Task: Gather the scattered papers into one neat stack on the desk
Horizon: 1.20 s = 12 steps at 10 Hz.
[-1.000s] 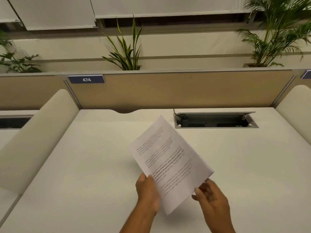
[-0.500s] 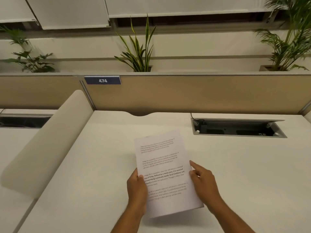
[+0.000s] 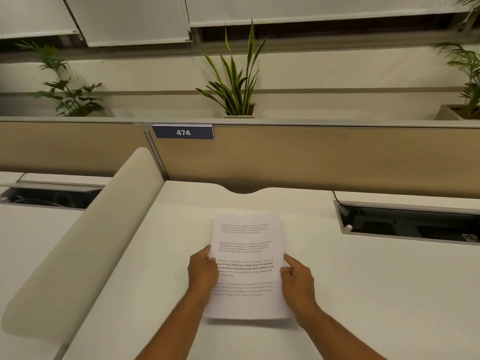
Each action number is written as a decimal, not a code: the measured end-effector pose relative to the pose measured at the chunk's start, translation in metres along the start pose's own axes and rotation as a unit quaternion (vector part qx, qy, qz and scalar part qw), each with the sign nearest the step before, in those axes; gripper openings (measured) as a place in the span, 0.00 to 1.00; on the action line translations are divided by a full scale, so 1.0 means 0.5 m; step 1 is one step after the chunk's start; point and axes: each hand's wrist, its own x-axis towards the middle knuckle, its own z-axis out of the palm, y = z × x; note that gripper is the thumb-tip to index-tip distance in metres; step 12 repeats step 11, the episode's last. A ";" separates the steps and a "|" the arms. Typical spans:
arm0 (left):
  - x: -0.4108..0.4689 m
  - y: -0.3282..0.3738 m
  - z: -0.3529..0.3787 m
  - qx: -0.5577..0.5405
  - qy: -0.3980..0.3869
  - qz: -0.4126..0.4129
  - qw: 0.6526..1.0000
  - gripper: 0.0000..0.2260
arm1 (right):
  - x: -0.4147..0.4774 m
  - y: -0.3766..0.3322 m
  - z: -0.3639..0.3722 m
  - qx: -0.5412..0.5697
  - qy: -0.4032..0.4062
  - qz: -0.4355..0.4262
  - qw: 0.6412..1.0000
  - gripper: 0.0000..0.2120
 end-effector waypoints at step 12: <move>0.185 0.071 0.000 0.467 0.027 0.120 0.876 0.22 | 0.192 -0.040 -0.018 -0.299 -0.004 -0.054 0.953 0.20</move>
